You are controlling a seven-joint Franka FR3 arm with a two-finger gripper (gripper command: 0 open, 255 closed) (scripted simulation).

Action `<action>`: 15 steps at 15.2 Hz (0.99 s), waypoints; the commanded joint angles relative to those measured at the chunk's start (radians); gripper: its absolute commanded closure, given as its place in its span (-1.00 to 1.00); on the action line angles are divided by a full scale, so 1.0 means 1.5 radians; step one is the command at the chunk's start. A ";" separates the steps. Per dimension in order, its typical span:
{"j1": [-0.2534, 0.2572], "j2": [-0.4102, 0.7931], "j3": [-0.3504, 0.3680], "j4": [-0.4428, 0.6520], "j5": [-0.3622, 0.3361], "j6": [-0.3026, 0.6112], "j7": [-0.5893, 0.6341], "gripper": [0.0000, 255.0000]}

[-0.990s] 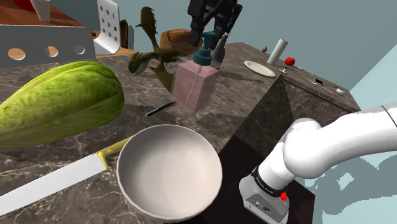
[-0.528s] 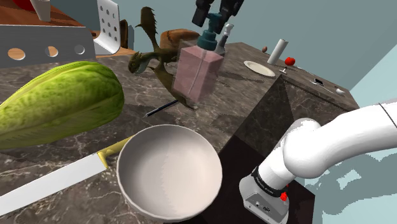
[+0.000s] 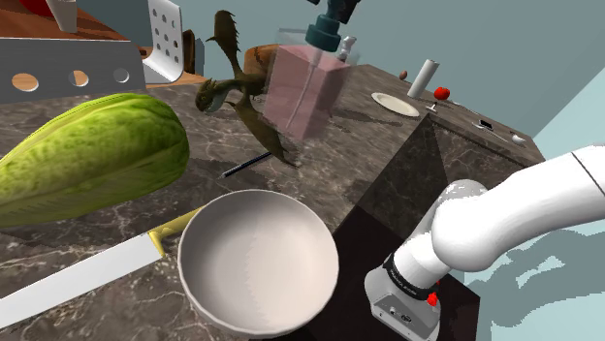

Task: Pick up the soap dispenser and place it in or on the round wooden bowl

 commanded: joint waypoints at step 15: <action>0.024 0.120 0.219 0.243 -0.014 -0.074 0.273 1.00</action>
